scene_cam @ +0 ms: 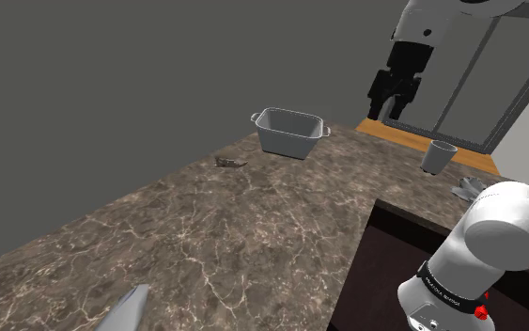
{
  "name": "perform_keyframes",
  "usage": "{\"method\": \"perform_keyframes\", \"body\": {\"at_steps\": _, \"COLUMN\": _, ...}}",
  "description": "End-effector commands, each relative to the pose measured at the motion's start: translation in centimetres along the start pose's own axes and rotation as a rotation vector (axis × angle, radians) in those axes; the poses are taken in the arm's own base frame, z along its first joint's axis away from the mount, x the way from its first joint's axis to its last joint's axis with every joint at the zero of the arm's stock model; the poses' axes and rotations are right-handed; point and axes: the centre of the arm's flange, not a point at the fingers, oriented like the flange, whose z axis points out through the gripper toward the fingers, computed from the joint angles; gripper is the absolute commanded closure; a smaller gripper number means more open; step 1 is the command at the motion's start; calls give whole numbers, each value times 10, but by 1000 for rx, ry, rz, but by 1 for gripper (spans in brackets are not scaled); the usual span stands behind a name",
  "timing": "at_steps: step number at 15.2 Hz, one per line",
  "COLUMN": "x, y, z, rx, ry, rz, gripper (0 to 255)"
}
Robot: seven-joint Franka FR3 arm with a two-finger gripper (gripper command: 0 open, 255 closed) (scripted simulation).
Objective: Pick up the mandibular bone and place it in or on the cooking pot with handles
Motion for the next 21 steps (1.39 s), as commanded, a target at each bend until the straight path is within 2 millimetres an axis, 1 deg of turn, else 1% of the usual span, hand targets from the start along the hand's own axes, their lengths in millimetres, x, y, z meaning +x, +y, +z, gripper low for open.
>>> {"method": "perform_keyframes", "body": {"at_steps": 1, "x": 0, "y": 0, "z": 0, "rx": 0, "ry": 0, "rz": 0, "gripper": 0}}
{"method": "perform_keyframes", "body": {"at_steps": 6, "x": 55, "y": -8, "z": 34, "rx": -10, "ry": 9, "rz": -131, "gripper": 0}}
{"method": "perform_keyframes", "body": {"at_steps": 11, "x": 108, "y": -22, "z": 67, "rx": -19, "ry": 18, "rz": -262, "gripper": 0}}
{"method": "perform_keyframes", "body": {"at_steps": 16, "x": 160, "y": -43, "z": 101, "rx": -29, "ry": 27, "rz": -393, "gripper": 0}}
{"method": "perform_keyframes", "body": {"at_steps": 21, "x": 209, "y": -71, "z": 134, "rx": -39, "ry": 35, "rz": -524, "gripper": 0}}
